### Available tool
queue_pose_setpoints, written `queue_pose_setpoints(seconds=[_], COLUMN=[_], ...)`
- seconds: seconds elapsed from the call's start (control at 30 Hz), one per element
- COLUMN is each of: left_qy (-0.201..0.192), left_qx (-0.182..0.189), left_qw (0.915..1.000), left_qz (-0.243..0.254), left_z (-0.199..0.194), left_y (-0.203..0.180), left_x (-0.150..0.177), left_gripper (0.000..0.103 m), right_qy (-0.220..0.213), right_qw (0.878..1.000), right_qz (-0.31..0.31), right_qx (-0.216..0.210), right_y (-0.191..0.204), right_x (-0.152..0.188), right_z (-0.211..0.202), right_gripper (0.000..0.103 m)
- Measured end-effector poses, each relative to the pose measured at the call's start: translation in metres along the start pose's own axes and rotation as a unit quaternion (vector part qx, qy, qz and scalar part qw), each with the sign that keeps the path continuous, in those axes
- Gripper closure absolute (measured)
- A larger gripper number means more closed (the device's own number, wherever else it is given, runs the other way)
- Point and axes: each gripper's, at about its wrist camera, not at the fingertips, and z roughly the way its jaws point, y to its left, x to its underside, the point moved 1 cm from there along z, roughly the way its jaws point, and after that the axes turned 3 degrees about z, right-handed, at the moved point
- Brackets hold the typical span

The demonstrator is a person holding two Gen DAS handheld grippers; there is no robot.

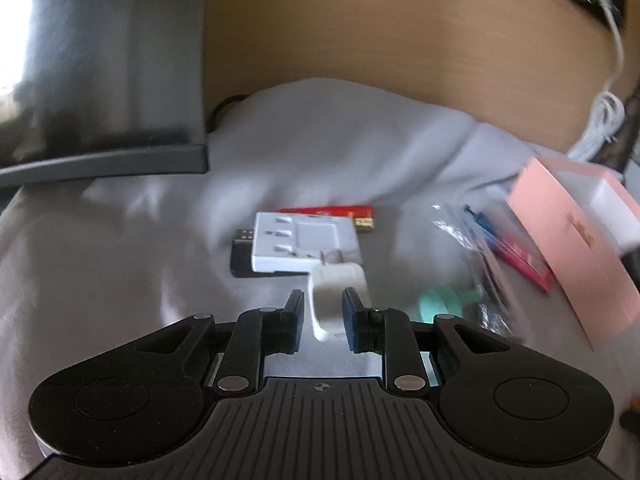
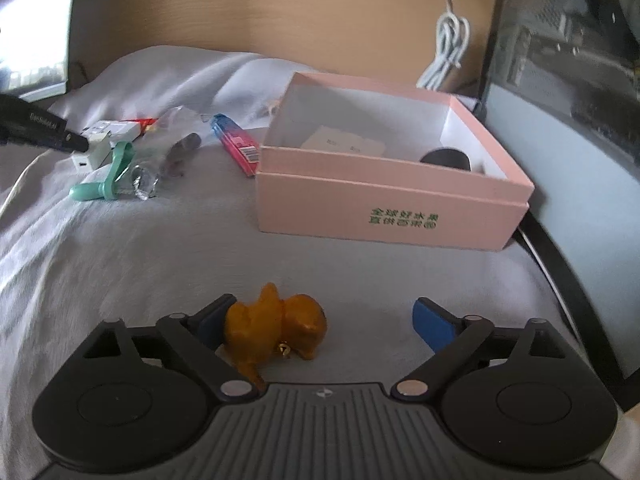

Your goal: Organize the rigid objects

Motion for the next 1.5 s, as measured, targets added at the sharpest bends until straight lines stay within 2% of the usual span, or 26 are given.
queue_pose_setpoints(seconds=[0.13,0.37,0.63,0.73,0.8,0.93,1.0,1.07,1.1,1.13,1.27,1.33,1.43,1.5], left_qy=[0.006,0.011,0.006,0.037,0.023,0.009,0.009,0.005,0.001,0.000,0.001,0.001,0.002,0.007], left_qx=[0.012,0.024,0.026,0.048,0.036,0.040,0.036,0.033,0.034,0.037,0.042,0.058,0.069,0.081], left_qw=[0.9999,0.9996,0.9992,0.9976,0.9971,0.9987,0.9987,0.9980,0.9975,0.9969,0.9961,0.9959,0.9957,0.9952], left_qz=[-0.001,0.010,0.031,0.034,0.063,0.029,0.036,0.053,0.062,0.069,0.077,0.070,0.061,0.055], left_z=[0.005,0.011,0.013,0.023,0.022,0.024,0.028,0.029,0.028,0.027,0.012,-0.003,-0.033,-0.055], left_y=[-0.003,-0.013,-0.019,-0.021,-0.028,-0.022,-0.022,-0.025,-0.027,-0.029,-0.036,-0.037,-0.042,-0.049], left_x=[-0.008,-0.008,-0.005,-0.001,0.003,0.000,-0.002,-0.003,-0.002,-0.001,0.007,0.013,0.027,0.039], left_gripper=[0.077,0.064,0.062,0.061,0.061,0.060,0.060,0.064,0.076,0.079,0.079,0.079,0.079,0.079], right_qy=[0.013,0.017,0.018,0.018,0.019,0.023,0.024,0.025,0.025,0.026,0.026,0.024,0.015,0.014], right_qw=[1.000,0.999,0.999,0.999,0.999,0.999,0.999,0.999,0.999,0.999,0.999,0.999,0.998,0.996], right_qz=[0.025,0.035,0.037,0.038,0.038,0.040,0.039,0.038,0.037,0.036,0.031,0.023,-0.003,-0.026], right_qx=[-0.010,-0.015,-0.017,-0.017,-0.017,-0.024,-0.026,-0.027,-0.028,-0.028,-0.033,-0.038,-0.055,-0.078], right_y=[-0.007,-0.009,-0.010,-0.009,-0.009,-0.012,-0.012,-0.011,-0.011,-0.011,-0.010,-0.009,-0.005,-0.001], right_x=[0.000,0.001,0.000,0.000,0.000,-0.001,-0.002,-0.002,-0.002,-0.002,-0.002,-0.002,-0.003,-0.004], right_z=[0.005,0.006,0.007,0.007,0.007,0.008,0.009,0.009,0.009,0.009,0.007,0.006,0.001,-0.004], right_gripper=[0.003,0.002,0.001,0.001,0.001,0.000,0.000,0.000,0.000,0.000,0.000,0.005,0.020,0.047])
